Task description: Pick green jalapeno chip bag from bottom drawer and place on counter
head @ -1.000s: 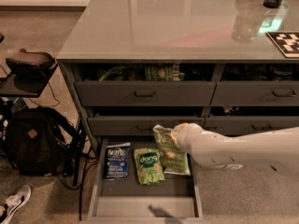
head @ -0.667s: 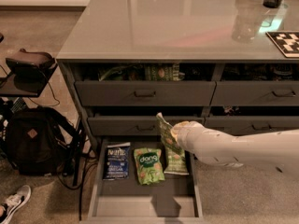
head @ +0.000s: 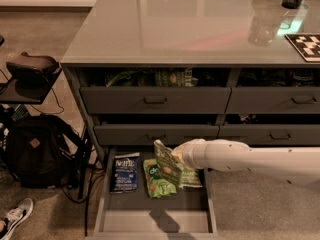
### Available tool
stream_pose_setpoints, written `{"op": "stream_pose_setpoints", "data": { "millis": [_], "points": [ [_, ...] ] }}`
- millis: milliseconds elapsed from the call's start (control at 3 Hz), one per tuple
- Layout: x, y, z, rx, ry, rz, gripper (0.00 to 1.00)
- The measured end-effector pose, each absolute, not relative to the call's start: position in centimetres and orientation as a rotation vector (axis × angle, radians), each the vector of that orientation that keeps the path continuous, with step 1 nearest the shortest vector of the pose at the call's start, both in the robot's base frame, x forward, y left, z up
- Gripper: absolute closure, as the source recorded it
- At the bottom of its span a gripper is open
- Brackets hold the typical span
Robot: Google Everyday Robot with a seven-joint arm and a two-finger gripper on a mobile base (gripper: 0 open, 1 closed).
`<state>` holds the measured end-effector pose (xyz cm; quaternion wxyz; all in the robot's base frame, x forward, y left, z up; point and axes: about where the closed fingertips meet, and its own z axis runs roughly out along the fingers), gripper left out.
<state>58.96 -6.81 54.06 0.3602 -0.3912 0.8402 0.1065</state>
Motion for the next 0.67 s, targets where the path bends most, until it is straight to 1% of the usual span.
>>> {"op": "stream_pose_setpoints", "data": {
  "millis": [333, 667],
  "points": [
    [58.9, -6.4, 51.0, -1.089, 2.126, 0.408, 1.00],
    [60.7, -7.8, 55.5, -1.042, 2.005, 0.524, 1.00]
  ]
}}
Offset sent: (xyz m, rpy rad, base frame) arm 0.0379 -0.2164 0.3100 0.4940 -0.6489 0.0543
